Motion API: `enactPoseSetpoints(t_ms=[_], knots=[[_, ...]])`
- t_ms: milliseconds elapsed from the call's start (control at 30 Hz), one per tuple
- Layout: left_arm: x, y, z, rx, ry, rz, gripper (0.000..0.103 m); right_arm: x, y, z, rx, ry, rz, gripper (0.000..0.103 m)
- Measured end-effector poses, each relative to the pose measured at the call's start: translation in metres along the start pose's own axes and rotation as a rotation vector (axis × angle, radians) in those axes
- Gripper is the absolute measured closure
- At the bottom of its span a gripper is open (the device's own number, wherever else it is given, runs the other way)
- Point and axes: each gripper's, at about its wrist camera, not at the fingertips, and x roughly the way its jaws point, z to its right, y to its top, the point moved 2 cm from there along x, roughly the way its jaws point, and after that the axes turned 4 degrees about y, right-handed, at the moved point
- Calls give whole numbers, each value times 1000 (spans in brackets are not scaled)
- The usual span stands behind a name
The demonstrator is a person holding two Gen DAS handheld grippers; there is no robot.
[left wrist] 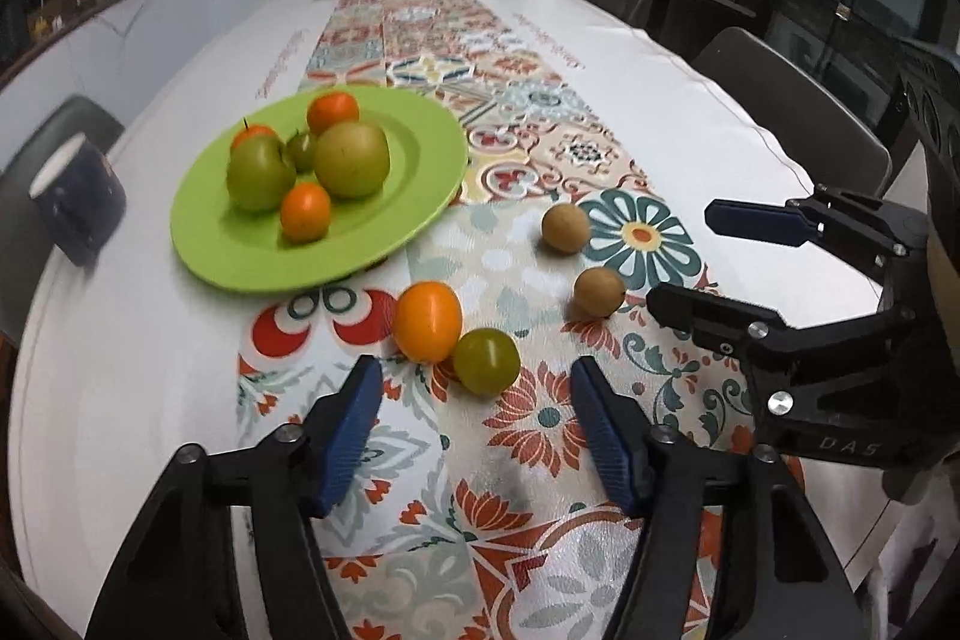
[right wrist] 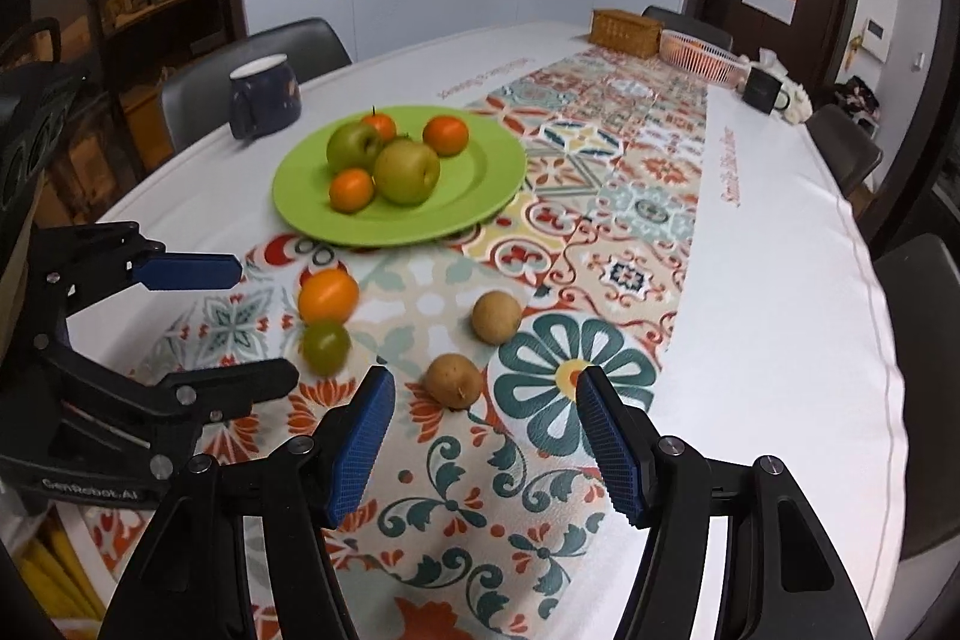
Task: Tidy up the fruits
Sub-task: 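Move both tools back toward the remaining fruits beside the plate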
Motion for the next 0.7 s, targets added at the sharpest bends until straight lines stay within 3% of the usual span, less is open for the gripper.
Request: enactPoseSetpoints(t_ms=[333,433,700], knots=[[19,4,4,-29,-2,-58,49,26,-7,5,0,30,-18,40],[24,6,5,-37,2,-75,55,31,-7,7,13,46,-22,44],[25,10,11,-14,33,-77,57,43,-7,9,34,67,-34,51]])
